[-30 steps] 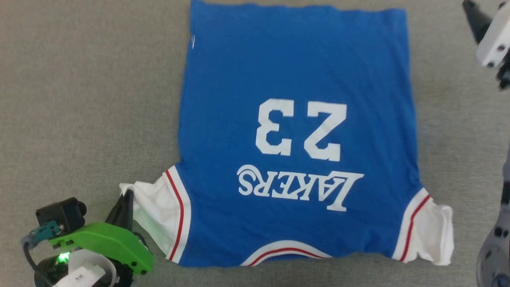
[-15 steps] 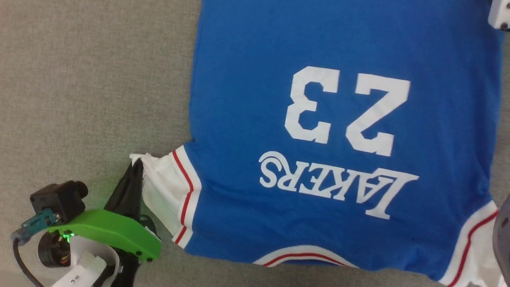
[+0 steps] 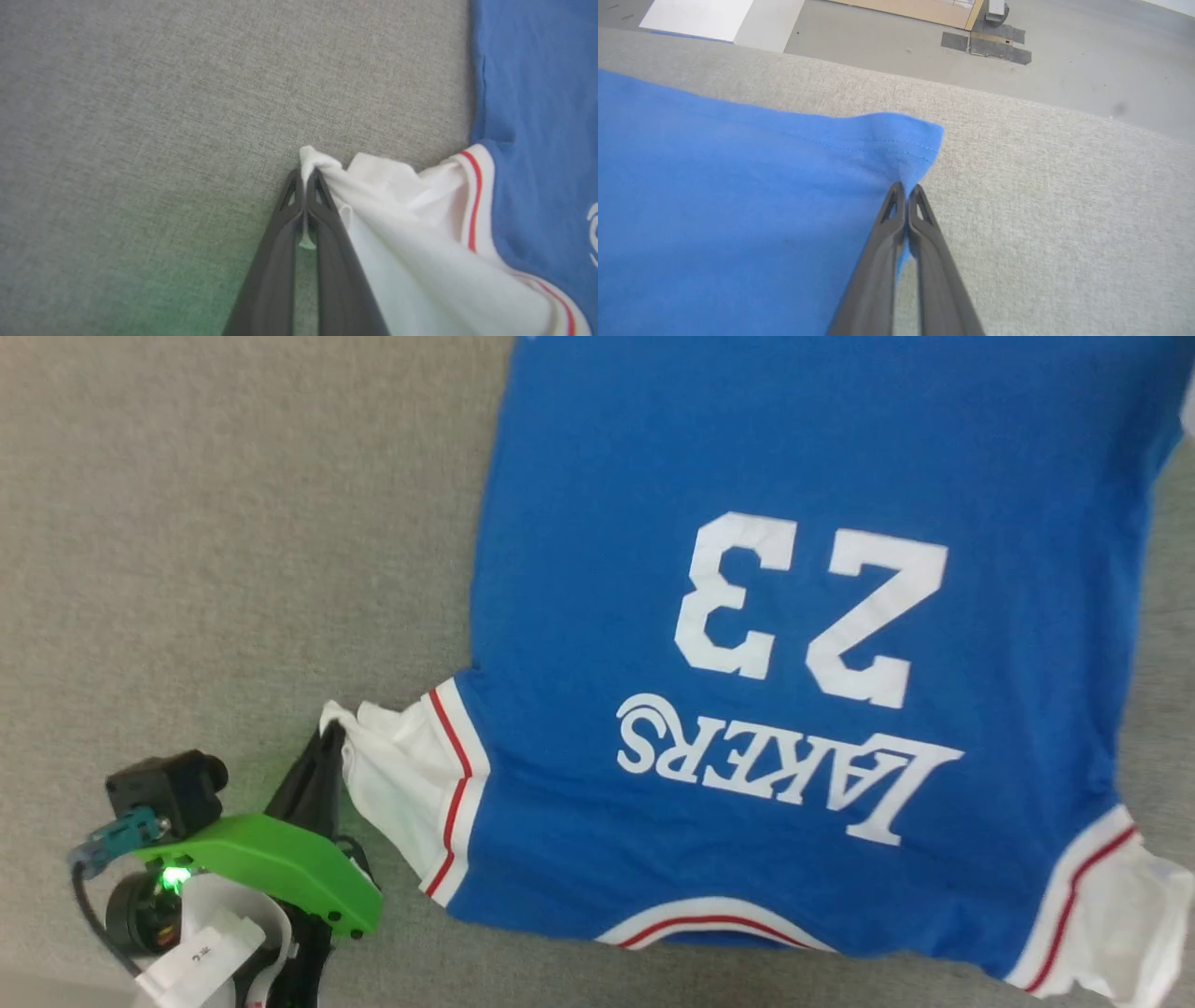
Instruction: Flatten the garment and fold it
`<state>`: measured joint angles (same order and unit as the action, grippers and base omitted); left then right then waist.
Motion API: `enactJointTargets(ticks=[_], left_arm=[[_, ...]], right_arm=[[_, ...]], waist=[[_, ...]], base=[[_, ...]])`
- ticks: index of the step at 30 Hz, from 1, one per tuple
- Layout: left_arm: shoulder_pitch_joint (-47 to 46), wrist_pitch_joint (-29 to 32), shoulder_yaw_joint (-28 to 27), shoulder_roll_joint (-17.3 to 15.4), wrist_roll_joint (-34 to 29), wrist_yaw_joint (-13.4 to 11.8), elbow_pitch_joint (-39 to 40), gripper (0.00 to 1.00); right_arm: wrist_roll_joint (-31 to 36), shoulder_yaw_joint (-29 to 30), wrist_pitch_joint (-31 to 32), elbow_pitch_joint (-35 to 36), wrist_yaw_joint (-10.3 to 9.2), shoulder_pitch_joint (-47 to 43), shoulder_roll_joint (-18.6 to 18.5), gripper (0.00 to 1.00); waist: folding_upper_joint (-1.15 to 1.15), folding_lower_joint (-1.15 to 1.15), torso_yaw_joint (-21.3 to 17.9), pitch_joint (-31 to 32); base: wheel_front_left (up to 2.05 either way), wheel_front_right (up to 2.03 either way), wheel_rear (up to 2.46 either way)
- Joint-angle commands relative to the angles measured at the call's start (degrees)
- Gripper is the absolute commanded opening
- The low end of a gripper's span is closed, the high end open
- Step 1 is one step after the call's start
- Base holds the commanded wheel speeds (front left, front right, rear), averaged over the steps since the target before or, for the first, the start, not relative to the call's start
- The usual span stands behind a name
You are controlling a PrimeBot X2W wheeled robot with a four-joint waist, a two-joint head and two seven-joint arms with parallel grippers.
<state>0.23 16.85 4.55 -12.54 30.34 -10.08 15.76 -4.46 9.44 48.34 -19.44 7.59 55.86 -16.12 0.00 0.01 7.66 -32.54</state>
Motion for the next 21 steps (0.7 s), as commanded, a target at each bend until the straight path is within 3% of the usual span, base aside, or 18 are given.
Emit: enactJointTargets(ticks=[1,4,9,15,17,21], left_arm=[[0.4,0.5,0.1,-0.3,0.0,-0.1,-1.8,0.00],[0.7,0.7,0.2,-0.5,0.0,-0.2,-3.0,0.00],[1.9,1.6,0.3,-0.8,0.0,-0.7,-4.6,0.00],[2.7,2.2,0.8,-0.6,0.3,-1.0,-6.4,0.00],[3.1,2.1,0.9,-0.4,0.5,-1.1,-7.1,0.00],[3.8,1.9,1.2,0.2,1.0,-1.1,-8.5,0.00]], right_arm=[[-1.7,-0.4,0.2,1.9,-0.10,-3.6,-1.3,0.00],[-5.8,0.0,1.3,9.1,-0.10,-12.7,-3.2,0.00],[-10.7,2.7,4.9,21.3,-0.10,-31.3,-2.5,0.00],[-13.4,4.5,8.1,30.6,-0.10,-51.1,3.7,0.00],[-14.6,4.5,8.6,31.6,-0.10,-56.0,7.2,0.00],[-15.8,3.1,9.7,31.4,-0.10,-63.5,10.9,0.00]], waist=[[0.00,-0.01,-3.8,7.9],[0.00,-0.01,-5.9,12.2],[0.00,-0.01,-8.8,17.5],[0.00,-0.01,-10.6,20.5],[0.00,-0.01,-10.8,21.3],[0.00,-0.01,-10.9,22.7]], base=[[0.00,0.00,0.00],[0.00,0.00,0.00],[0.00,0.00,0.00],[0.00,0.00,0.00],[0.00,0.00,0.00],[0.00,0.00,0.00]])
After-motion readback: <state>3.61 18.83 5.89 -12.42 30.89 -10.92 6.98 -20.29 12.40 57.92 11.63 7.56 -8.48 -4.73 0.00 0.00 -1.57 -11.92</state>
